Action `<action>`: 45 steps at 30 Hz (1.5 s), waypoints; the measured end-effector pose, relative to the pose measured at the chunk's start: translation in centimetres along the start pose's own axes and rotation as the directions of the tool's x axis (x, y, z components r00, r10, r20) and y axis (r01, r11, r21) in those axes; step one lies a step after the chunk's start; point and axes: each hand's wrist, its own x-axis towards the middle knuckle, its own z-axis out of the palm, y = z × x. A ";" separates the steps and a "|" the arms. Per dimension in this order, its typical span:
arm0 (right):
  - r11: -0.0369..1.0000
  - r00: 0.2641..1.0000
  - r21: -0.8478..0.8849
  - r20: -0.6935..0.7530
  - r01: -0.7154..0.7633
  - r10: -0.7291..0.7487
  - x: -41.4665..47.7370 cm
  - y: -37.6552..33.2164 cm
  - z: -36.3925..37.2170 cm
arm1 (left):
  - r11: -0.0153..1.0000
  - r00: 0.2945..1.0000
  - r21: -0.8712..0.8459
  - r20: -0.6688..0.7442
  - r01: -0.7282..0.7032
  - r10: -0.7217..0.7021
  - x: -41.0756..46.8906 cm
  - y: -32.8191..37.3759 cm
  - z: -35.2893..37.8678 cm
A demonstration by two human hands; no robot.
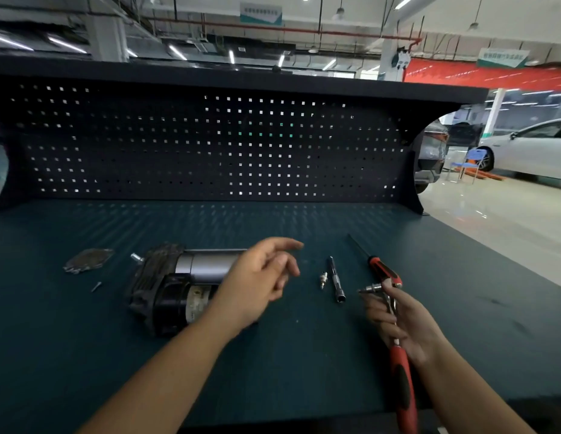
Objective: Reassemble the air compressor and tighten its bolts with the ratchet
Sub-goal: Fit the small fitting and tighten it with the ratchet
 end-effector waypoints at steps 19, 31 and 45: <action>0.385 0.646 -0.667 0.192 0.638 -0.739 1.4 3.7 8.5 | 0.932 0.963 0.320 -0.255 0.174 -0.092 0.4 -2.3 -8.9; 0.311 0.641 -0.824 0.082 0.474 -0.763 0.8 8.5 4.2 | 0.945 0.989 0.306 -0.123 0.114 -0.079 0.0 -3.1 -9.7; 0.237 0.834 -0.946 0.058 0.221 -0.548 0.4 9.2 4.6 | 0.950 0.999 0.311 0.019 -0.039 0.035 -0.1 -4.1 -10.3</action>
